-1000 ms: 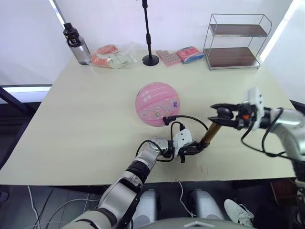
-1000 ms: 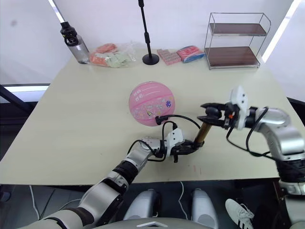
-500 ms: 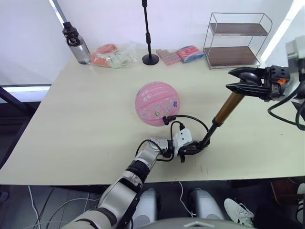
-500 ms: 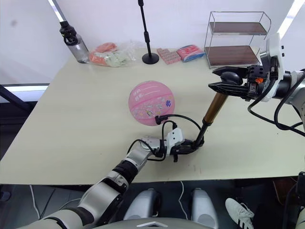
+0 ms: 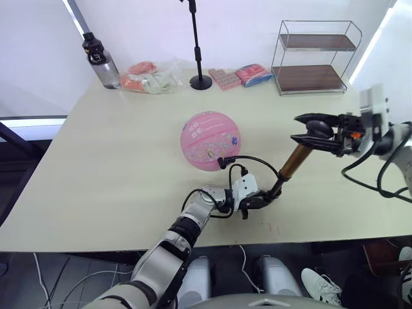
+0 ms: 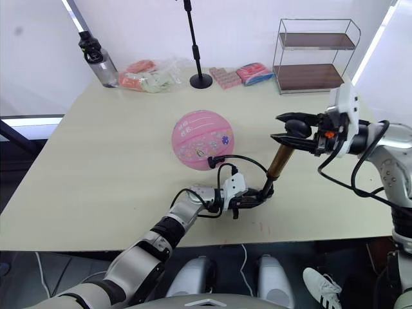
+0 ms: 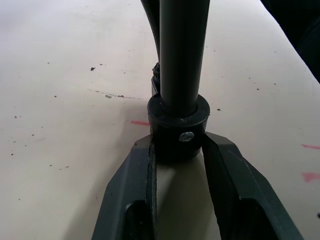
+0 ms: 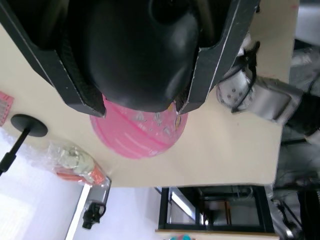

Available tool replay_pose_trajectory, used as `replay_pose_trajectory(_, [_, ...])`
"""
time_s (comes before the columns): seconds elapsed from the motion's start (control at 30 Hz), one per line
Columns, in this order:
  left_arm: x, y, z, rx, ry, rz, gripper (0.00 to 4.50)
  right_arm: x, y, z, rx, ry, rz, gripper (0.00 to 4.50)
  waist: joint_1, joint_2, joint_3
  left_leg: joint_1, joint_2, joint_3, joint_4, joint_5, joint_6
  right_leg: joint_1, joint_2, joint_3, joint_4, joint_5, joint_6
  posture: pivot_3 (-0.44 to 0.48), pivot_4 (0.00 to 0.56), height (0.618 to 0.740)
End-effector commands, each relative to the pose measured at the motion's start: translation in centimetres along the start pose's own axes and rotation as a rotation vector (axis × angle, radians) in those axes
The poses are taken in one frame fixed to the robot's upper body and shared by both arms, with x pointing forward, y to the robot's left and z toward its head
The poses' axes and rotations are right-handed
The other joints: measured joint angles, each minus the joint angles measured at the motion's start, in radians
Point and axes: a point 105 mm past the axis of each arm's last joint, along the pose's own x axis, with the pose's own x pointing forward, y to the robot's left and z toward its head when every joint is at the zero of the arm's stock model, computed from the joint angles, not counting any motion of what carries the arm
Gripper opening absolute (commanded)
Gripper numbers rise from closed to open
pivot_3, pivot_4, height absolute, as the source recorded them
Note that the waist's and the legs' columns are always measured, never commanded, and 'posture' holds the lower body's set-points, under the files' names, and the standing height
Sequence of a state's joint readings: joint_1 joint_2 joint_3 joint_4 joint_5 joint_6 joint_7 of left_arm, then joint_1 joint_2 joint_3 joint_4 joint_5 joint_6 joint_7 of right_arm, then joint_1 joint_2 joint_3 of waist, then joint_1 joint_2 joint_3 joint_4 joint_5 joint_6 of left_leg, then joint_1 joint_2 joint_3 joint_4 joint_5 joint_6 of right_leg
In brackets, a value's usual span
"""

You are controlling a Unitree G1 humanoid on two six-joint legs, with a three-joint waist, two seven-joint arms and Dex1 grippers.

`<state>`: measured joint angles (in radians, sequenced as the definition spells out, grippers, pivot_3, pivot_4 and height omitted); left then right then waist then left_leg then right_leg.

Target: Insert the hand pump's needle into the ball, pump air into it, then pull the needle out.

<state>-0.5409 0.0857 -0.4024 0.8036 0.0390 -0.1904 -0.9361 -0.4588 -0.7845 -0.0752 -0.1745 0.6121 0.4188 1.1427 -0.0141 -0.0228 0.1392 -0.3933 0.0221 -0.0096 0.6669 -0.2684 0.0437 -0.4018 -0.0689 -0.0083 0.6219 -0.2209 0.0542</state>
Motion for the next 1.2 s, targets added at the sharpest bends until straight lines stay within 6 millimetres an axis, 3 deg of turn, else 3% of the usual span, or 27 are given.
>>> replay_pose_trajectory(0.03, [-1.9,-2.1,-7.2,-0.17,0.236,-0.007,0.93,0.9,1.1,-4.4,0.059,0.096,0.014,1.74,0.0,-0.002,-0.003,0.0,0.001,0.0,0.0,0.0,0.0,0.0,0.0,0.0,0.0,0.0,0.0,0.0,0.15,0.74])
replay_pose_trajectory(0.27, [-2.2,-1.7,-6.8,-0.168,0.21,0.008,0.93,1.7,2.4,-9.8,0.076,0.152,-0.006,1.74,-0.001,-0.004,-0.005,0.005,0.001,0.0,-0.001,0.0,0.0,0.004,0.002,0.0,0.0,-0.001,-0.001,0.0,0.15,0.74])
replay_pose_trajectory(0.43, [-2.0,-1.7,-5.9,-0.162,0.164,0.013,0.93,2.1,2.9,-11.5,0.083,0.164,-0.019,1.74,-0.003,-0.005,-0.006,0.009,0.001,0.0,-0.003,0.0,0.0,0.006,0.0,0.002,0.0,-0.001,-0.001,0.0,0.15,0.74])
replay_pose_trajectory(0.57, [-1.9,-1.7,-5.3,-0.168,0.126,0.022,0.93,2.3,3.1,-11.4,0.077,0.153,-0.009,1.74,-0.005,-0.006,-0.006,0.013,0.001,0.0,-0.006,0.0,0.0,0.008,0.001,0.003,0.0,-0.001,-0.002,0.0,0.15,0.74])
replay_pose_trajectory(0.63, [-2.0,-1.6,-4.7,-0.174,0.094,0.031,1.9,2.4,3.1,-11.3,0.073,0.149,-0.008,1.74,-0.005,-0.006,-0.006,0.014,0.002,-0.001,-0.008,0.0,0.0,0.008,0.003,0.004,0.0,-0.002,-0.004,0.0,0.15,0.74])
replay_pose_trajectory(0.7, [-2.1,-1.6,-4.0,-0.168,0.055,0.035,2.36,2.4,3.2,-11.2,0.068,0.151,-0.001,1.74,-0.005,-0.005,-0.006,0.014,0.002,-0.001,-0.009,0.0,0.0,0.007,0.004,0.004,0.0,-0.002,-0.004,0.0,0.15,0.74])
replay_pose_trajectory(0.8, [-2.7,-1.5,-2.8,-0.146,-0.002,0.043,3.42,2.6,3.2,-11.0,0.064,0.147,0.006,1.74,-0.003,-0.005,-0.006,0.014,0.002,-0.001,-0.011,0.0,0.0,0.007,0.003,0.004,0.0,-0.002,-0.005,0.0,0.15,0.74])
replay_pose_trajectory(0.83, [-2.9,-1.5,-2.5,-0.142,-0.017,0.046,4.18,2.6,3.2,-10.9,0.063,0.145,0.008,1.74,-0.002,-0.005,-0.005,0.014,0.002,-0.001,-0.011,0.0,0.0,0.006,0.003,0.004,0.0,-0.002,-0.005,0.0,0.15,0.74])
replay_pose_trajectory(0.9, [-3.5,-1.7,-1.8,-0.134,-0.048,0.051,4.5,2.7,3.2,-10.8,0.059,0.142,0.015,1.74,-0.002,-0.004,-0.005,0.014,0.002,-0.001,-0.011,0.0,0.0,0.006,0.001,0.004,0.0,-0.002,-0.006,0.0,0.15,0.74])
replay_pose_trajectory(1.03, [-5.7,-2.3,-0.7,-0.109,-0.111,0.072,4.5,3.0,3.1,-10.3,0.048,0.134,0.023,1.74,-0.002,-0.001,-0.002,0.013,0.001,-0.001,-0.013,0.0,0.0,0.005,-0.001,0.005,0.0,-0.001,-0.009,0.0,0.15,0.74])
replay_pose_trajectory(1.2, [-10.4,-2.8,0.8,-0.065,-0.18,0.127,4.5,3.2,3.0,-9.4,0.039,0.127,0.039,1.74,0.003,0.004,0.004,0.01,0.001,-0.001,-0.015,0.0,0.0,0.002,-0.005,0.007,-0.001,-0.001,-0.012,0.0,0.15,0.74])
